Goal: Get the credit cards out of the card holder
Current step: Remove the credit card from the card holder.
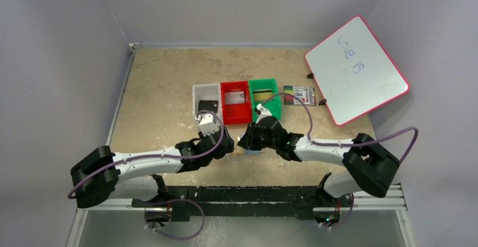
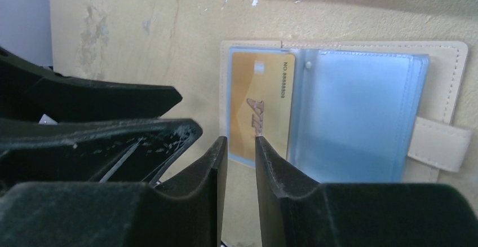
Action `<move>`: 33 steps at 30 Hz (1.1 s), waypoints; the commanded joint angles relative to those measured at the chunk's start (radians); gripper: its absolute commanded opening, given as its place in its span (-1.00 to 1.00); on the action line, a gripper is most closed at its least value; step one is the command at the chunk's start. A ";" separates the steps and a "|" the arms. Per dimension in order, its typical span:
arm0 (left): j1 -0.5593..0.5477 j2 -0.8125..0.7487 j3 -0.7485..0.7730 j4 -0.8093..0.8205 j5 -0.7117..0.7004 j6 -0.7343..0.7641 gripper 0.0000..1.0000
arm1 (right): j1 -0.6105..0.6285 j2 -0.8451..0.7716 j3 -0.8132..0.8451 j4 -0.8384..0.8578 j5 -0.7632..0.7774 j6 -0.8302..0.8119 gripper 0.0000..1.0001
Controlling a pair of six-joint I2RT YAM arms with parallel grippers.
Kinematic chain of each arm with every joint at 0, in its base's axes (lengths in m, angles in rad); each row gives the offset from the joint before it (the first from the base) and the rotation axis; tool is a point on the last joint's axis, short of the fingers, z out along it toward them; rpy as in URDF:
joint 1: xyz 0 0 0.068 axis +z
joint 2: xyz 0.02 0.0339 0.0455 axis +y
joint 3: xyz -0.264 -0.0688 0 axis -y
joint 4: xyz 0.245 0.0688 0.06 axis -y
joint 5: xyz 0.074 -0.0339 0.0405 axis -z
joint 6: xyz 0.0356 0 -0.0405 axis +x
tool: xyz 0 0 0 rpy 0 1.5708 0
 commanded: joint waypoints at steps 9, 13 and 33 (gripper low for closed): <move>0.001 0.054 -0.009 0.118 0.072 0.022 0.07 | -0.089 0.111 0.040 0.077 -0.161 -0.018 -0.48; 0.001 0.083 -0.008 0.129 0.086 0.022 0.02 | -0.105 0.145 0.037 0.082 -0.174 -0.009 -0.46; -0.001 0.202 0.011 0.118 0.123 0.067 -0.42 | -0.123 0.213 -0.074 0.310 -0.245 0.151 -0.65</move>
